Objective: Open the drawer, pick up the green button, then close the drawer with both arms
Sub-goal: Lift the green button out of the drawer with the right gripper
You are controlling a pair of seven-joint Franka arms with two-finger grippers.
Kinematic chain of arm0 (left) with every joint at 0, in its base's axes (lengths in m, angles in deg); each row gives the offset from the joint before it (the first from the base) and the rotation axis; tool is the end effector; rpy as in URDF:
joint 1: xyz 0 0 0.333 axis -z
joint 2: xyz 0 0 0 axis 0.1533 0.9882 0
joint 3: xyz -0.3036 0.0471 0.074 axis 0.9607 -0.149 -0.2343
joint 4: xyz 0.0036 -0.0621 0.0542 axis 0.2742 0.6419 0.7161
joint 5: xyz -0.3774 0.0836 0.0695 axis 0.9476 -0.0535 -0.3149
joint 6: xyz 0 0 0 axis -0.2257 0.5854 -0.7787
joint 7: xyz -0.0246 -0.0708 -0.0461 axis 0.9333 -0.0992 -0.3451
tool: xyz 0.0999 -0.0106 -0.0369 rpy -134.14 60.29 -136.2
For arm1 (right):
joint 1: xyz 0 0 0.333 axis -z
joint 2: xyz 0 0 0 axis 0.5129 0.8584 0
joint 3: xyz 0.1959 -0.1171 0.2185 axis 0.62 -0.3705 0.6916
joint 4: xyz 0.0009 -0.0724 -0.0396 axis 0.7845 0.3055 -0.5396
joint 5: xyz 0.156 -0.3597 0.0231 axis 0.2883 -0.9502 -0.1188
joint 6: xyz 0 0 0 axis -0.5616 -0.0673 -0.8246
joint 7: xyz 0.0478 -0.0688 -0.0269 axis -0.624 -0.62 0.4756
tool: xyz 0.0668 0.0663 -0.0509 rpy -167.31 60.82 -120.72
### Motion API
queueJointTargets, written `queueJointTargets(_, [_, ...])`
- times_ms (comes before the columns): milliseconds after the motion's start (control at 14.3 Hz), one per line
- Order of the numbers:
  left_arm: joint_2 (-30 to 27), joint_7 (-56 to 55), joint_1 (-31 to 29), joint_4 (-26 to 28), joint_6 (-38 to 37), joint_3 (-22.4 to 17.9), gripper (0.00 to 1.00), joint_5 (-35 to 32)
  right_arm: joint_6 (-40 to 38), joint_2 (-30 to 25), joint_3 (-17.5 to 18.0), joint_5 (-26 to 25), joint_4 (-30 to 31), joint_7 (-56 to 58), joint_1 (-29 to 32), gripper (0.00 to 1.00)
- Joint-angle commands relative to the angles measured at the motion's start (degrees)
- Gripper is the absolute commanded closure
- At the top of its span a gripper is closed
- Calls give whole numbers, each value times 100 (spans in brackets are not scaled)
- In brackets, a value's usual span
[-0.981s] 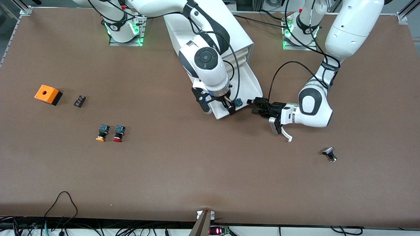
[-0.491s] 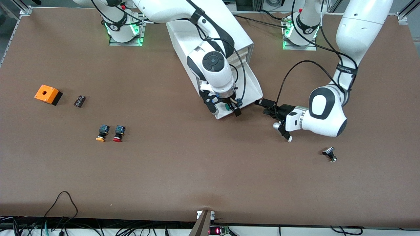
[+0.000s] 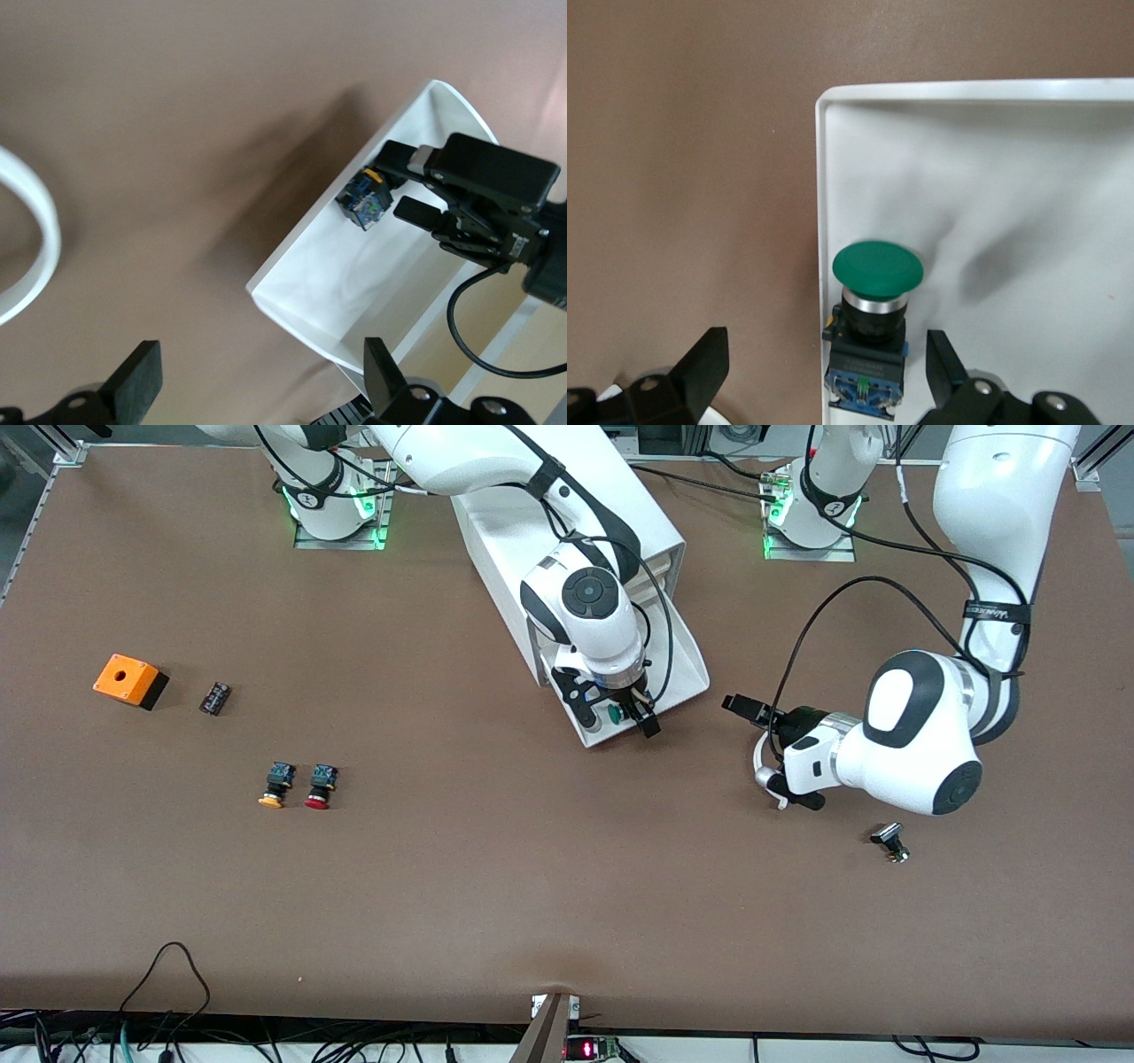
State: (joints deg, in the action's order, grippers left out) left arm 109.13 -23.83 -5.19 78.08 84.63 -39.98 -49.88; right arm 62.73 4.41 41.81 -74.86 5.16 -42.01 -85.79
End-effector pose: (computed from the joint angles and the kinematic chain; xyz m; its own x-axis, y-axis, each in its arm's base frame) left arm 0.6275 -0.1595 0.3263 0.8433 -0.3511 -0.4069 -0.0961 -0.8434 0.5286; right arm 0.4950 0.6059 0.2727 0.4825 -0.8570 -0.1807 -0.8727 -0.4528 -0.1826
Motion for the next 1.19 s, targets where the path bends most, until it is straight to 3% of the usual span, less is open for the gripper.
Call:
queueJointTargets(0, [37, -785, 15, -451, -376, 9, 0, -271, 10, 164, -68, 3, -180, -135, -105, 9])
queueJointTargets(70, [37, -882, 15, -513, -412, 9, 0, -271, 10, 191, -68, -6, -180, -118, -114, 17])
queueJointTargets(280, [37, -962, 24, -653, -421, 18, 0, -595, 10, 191, -68, 2, -188, -56, -114, 72])
queueJointTargets(421, [37, -1303, 24, -794, -517, 27, 0, -702, 2, 182, -68, 3, -197, -74, -114, 99])
queueJointTargets(771, [37, -1859, 103, -882, -544, 36, 0, -702, -226, 33, -155, 3, -206, -83, -88, 100])
queueJointTargets(1121, [-103, -3112, 313, -856, -80, 106, 0, -1307, -1386, -335, -340, 20, -821, 916, 272, 100])
